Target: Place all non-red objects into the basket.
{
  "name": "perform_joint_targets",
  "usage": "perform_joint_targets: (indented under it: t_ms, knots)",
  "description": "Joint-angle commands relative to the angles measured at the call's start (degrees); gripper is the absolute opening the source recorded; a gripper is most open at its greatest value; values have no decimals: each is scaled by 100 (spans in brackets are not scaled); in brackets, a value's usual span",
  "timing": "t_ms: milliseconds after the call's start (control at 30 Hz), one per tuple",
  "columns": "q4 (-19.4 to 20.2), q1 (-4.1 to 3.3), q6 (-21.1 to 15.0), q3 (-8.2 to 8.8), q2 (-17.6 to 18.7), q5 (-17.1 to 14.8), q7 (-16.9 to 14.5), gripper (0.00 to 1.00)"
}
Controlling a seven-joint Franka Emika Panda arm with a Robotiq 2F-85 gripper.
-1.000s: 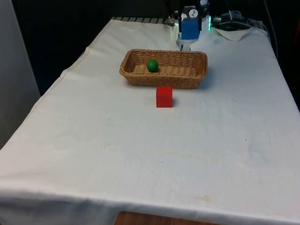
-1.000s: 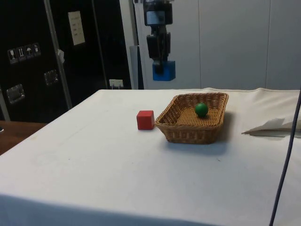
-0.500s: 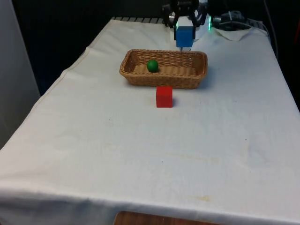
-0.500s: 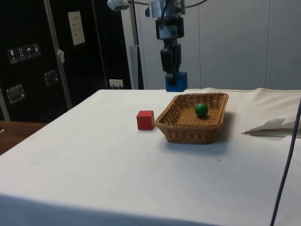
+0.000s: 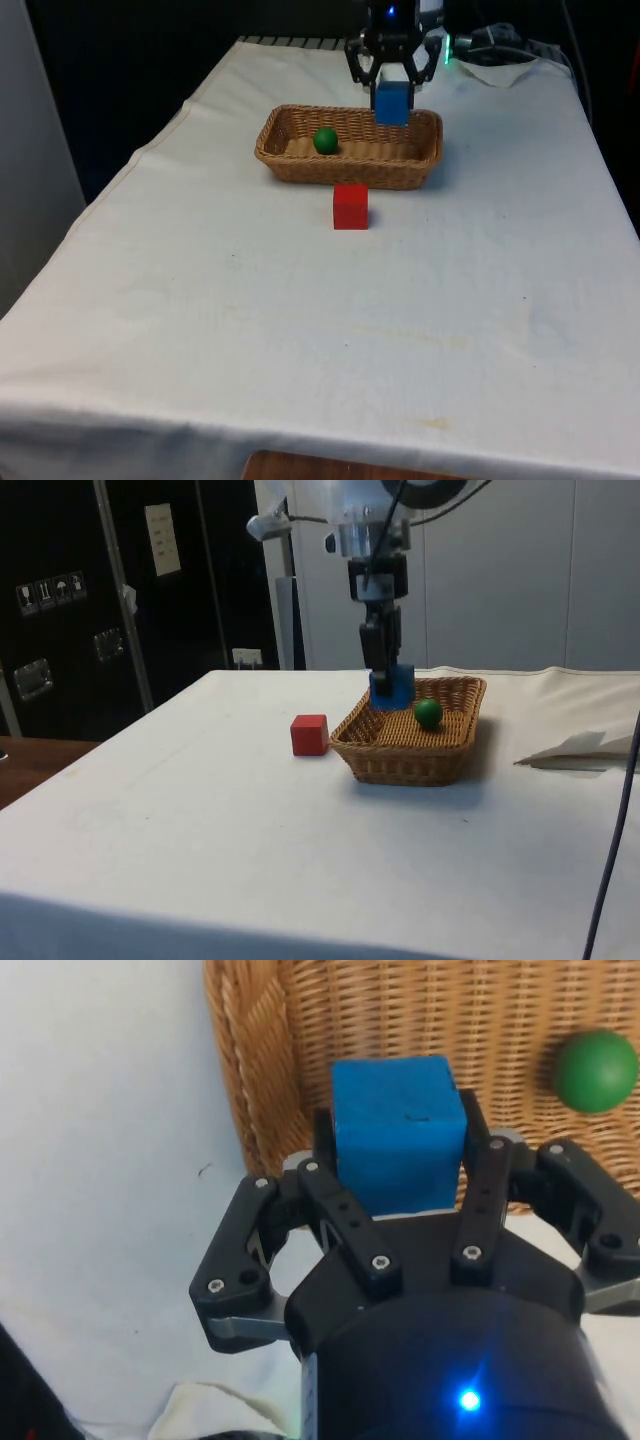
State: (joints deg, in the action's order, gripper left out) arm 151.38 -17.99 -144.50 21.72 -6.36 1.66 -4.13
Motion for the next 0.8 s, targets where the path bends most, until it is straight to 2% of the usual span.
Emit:
perform_joint_targets:
  t_ms: [0,133,167,200,400,433,467,733,767]
  knots:
    - [23,-17,-115,11,57,-63,-57,6]
    - [57,-17,-321,6,269,-109,-97,6]
    - [34,0,-275,0,292,-23,-34,6]
    - [63,-17,-418,6,390,-120,-120,6]
    - [74,-11,-676,-11,705,-138,-143,6]
    - [34,0,-590,0,693,-34,-63,6]
    - [80,-11,-722,-17,751,-143,-149,6]
    - [103,0,-1054,-57,1117,-183,-166,6]
    - [69,-6,-1003,-17,1146,-40,-69,6]
